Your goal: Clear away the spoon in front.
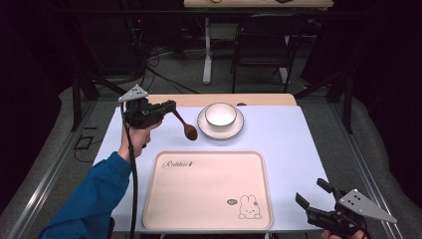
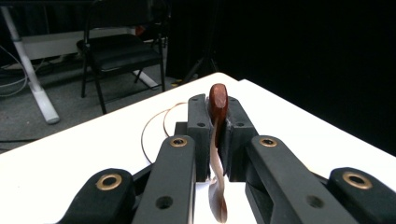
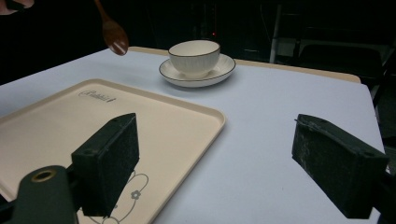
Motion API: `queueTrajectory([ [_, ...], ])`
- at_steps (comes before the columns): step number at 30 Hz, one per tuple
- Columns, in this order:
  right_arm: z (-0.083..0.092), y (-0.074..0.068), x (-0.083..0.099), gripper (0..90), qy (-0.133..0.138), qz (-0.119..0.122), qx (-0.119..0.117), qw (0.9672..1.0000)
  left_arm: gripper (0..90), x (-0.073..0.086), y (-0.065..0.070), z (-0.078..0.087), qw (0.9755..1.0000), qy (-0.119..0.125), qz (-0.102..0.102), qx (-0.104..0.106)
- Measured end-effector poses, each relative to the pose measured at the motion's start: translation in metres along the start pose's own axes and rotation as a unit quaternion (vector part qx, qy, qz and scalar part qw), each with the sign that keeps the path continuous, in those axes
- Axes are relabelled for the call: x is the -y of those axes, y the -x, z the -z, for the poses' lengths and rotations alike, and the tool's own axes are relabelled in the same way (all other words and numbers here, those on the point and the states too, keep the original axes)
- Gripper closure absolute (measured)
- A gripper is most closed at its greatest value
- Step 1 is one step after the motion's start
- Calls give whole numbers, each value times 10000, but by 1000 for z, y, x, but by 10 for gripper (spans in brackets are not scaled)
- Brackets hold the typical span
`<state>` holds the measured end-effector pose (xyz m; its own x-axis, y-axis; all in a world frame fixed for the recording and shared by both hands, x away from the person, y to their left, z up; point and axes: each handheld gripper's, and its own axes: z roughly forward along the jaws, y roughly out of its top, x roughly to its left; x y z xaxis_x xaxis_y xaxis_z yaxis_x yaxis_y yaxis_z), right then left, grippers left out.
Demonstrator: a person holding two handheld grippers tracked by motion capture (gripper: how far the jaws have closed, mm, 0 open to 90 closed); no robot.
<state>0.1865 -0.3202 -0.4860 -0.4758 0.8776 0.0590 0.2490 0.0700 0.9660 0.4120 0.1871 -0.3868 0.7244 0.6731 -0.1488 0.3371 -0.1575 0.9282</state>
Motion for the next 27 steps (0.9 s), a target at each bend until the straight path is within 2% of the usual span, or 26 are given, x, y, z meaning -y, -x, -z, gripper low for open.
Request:
queueTrajectory([
  [7, 1, 0, 0, 140, 21, 13, -8, 10000, 843, 7, 10, 14, 9992, -280, -127, 252],
  [11, 0, 0, 0, 140, 15, -5, -1, 10000, 843, 15, 10, 20, 9984, -429, -136, 355],
  [13, 0, 0, 0, 140, 2, 0, -4, 10000, 843, 18, 9, 23, 9978, -487, -52, 438],
  [14, 0, 0, 0, 140, -1, 9, -1, 10000, 842, 20, 9, 24, 9977, -525, -85, 423],
  [27, 0, 0, 0, 140, 18, -4, 3, 10000, 842, 40, 0, 36, 9939, -1010, 117, 439],
])
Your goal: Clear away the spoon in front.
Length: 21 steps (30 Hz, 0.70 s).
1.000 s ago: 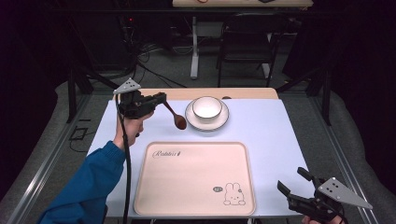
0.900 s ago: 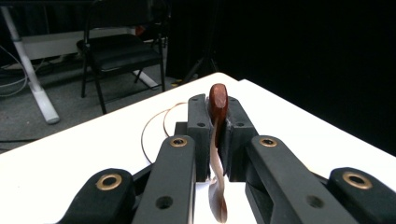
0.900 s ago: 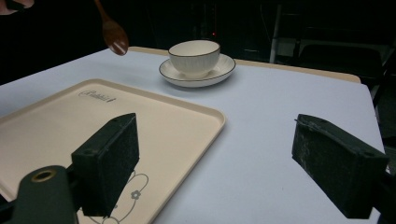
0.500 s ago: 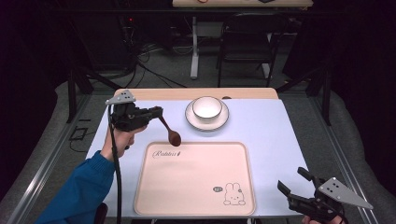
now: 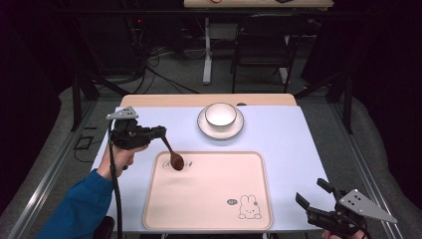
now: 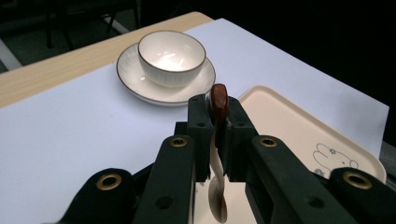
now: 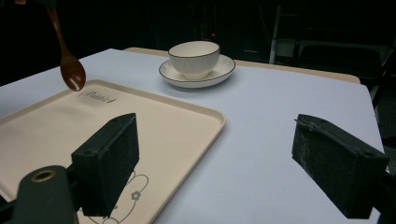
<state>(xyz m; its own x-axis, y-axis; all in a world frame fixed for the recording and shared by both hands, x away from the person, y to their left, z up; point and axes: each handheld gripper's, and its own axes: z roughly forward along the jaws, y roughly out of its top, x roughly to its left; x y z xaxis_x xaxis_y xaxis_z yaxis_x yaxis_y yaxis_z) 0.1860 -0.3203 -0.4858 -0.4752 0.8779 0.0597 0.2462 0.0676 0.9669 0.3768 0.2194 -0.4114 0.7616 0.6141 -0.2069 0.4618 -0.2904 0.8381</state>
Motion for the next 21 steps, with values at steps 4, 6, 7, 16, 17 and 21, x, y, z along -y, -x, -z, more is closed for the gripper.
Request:
queueTrajectory([
  [4, -1, 0, 0, 140, -21, 4, -3, 10000, 842, 6, -1, -1, 9998, -209, 38, 67],
  [6, -1, 0, 0, 140, -12, -13, 3, 10000, 842, 8, -1, -3, 9994, -321, 47, 69],
  [7, -1, 0, 0, 140, -18, 4, -3, 10000, 842, 10, -2, -3, 9992, -393, 46, 85],
  [16, -1, 0, 0, 140, -18, -16, -7, 10000, 842, 19, 2, -7, 9969, -753, 127, 199],
  [17, -1, 0, 0, 140, -21, -18, -4, 10000, 841, 19, 2, -7, 9967, -771, 143, 219],
  [21, -1, 0, 0, 140, -23, 0, -4, 10000, 841, 23, 0, -8, 9952, -926, 202, 233],
])
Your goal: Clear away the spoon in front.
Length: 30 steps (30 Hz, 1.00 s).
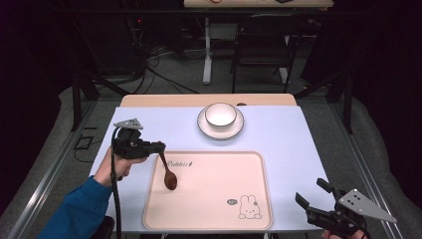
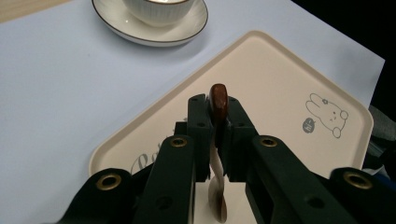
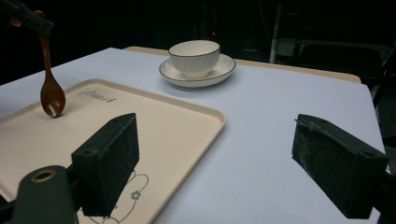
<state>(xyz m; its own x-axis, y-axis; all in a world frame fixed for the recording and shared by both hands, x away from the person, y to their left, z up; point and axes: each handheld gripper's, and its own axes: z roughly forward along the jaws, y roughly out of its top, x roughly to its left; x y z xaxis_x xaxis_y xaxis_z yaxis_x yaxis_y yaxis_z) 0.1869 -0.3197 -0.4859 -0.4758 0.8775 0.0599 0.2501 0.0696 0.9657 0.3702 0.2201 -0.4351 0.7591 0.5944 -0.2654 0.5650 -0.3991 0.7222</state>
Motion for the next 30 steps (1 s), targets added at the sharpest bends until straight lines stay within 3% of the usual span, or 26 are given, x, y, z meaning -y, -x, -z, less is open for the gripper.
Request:
queueTrajectory([
  [7, 0, 0, 0, 140, -6, 2, 2, 10000, 838, 7, -9, -2, 9997, 22, 196, 147],
  [14, 0, 0, 0, 140, -14, 9, 9, 10000, 812, 15, -24, -12, 9987, 106, 502, 45],
  [24, -1, -1, 0, 140, -33, 8, 0, 10000, 787, 20, -38, -26, 9971, 154, 747, -48],
  [30, -1, -1, 0, 140, -32, 5, 4, 10000, 769, 22, -43, -40, 9966, 2, 813, -100],
])
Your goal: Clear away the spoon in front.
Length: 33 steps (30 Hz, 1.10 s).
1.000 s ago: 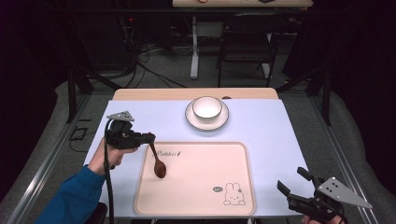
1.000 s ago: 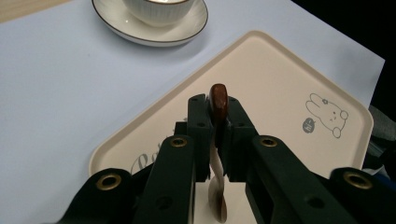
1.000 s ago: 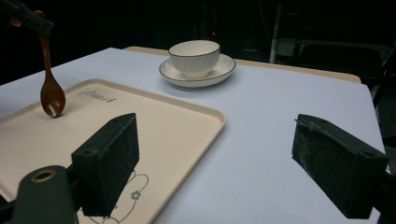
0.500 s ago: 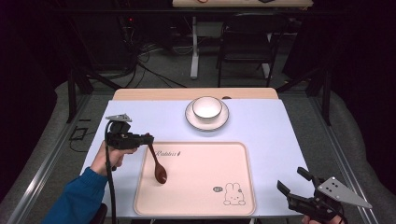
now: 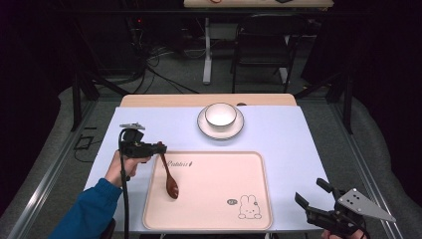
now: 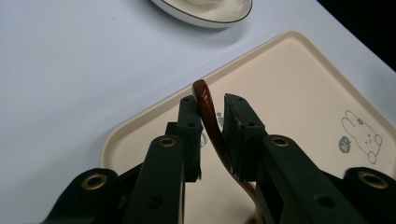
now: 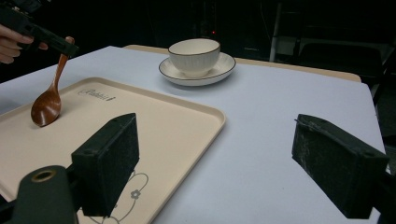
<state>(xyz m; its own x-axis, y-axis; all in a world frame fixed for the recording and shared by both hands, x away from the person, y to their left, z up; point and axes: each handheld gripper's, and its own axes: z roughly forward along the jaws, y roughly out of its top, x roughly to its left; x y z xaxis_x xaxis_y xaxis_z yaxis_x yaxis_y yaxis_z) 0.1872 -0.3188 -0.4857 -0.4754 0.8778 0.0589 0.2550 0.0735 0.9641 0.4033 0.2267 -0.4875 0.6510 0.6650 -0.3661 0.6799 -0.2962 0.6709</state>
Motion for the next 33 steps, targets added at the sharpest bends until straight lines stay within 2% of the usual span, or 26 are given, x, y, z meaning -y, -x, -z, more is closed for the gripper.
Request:
queueTrajectory([
  [11, 0, 0, 0, 140, 7, 7, 14, 10000, 756, 5, 1, -24, 9996, -221, 10, -179],
  [19, 1, 0, 0, 140, 9, 21, 30, 10000, 740, 12, 2, -41, 9980, -501, 5, -378],
  [27, 1, 0, 0, 140, -3, -2, 65, 10000, 724, 17, 1, -50, 9959, -675, -65, -604],
  [33, 1, 0, 0, 140, 4, -7, 57, 10000, 720, 20, -1, -52, 9950, -671, -15, -736],
])
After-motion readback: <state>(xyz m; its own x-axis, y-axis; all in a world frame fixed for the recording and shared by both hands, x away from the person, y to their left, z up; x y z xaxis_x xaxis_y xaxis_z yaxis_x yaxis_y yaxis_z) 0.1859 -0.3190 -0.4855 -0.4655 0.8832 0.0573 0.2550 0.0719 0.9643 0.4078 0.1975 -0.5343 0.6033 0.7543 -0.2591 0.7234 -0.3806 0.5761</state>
